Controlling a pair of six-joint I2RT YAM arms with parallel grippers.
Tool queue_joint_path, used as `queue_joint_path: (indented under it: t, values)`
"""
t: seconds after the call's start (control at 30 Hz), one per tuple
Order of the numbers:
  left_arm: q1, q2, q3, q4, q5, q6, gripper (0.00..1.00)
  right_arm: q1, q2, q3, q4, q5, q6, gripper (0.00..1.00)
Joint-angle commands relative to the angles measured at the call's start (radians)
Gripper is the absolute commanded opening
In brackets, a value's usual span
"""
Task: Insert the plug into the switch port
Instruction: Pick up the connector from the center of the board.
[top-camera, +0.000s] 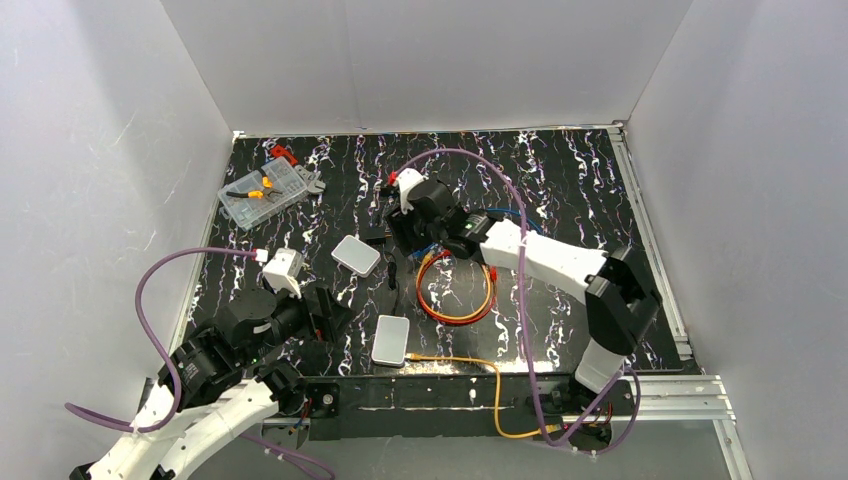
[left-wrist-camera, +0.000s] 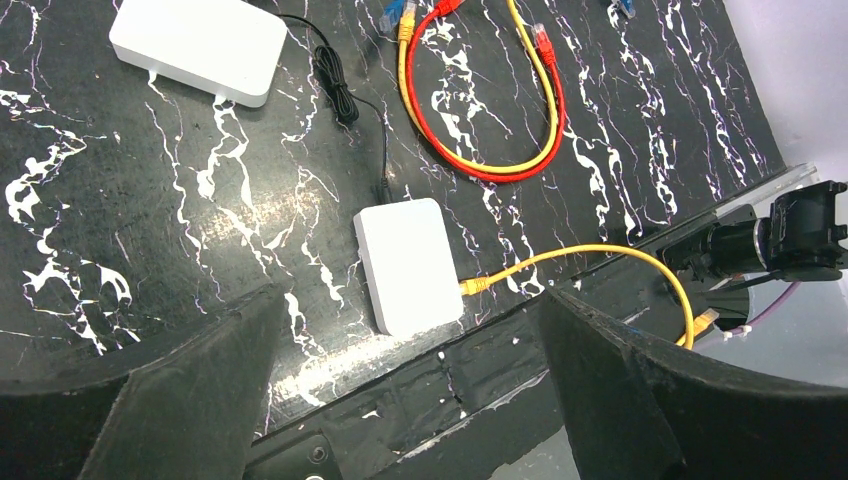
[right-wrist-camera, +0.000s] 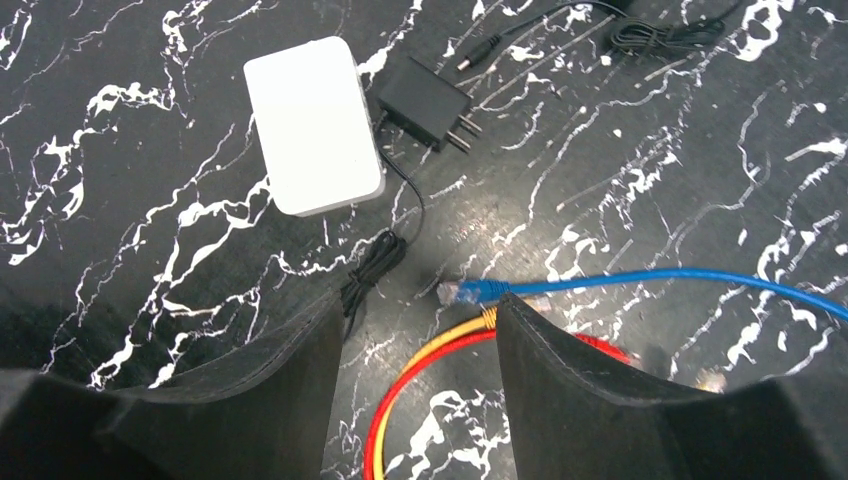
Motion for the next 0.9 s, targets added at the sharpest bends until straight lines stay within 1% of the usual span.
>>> queue_joint_path:
  t: [0.0,0.17,0.4,0.63,0.87]
  values:
    - [-0.004,0.005,-0.007,0.003,-0.014,0.010,0.98,-0.002,0.078,0.131,-0.040,-0.047,0.012,0.64]
    - [-0.002,0.004,-0.006,0.001,-0.021,0.010,0.98,-0.002,0.145,0.173,-0.056,-0.036,0.018,0.64]
    - [-0.002,0.012,-0.007,-0.003,-0.027,0.004,0.98,-0.014,0.172,0.174,-0.048,-0.014,0.037,0.63]
    - [-0.002,0.016,-0.008,-0.001,-0.026,0.004,0.98,-0.046,0.106,0.080,-0.029,0.065,0.061,0.64]
    - [-0.002,0.017,-0.010,0.003,-0.014,0.006,0.98,-0.083,0.031,-0.011,-0.048,0.126,0.080,0.64]
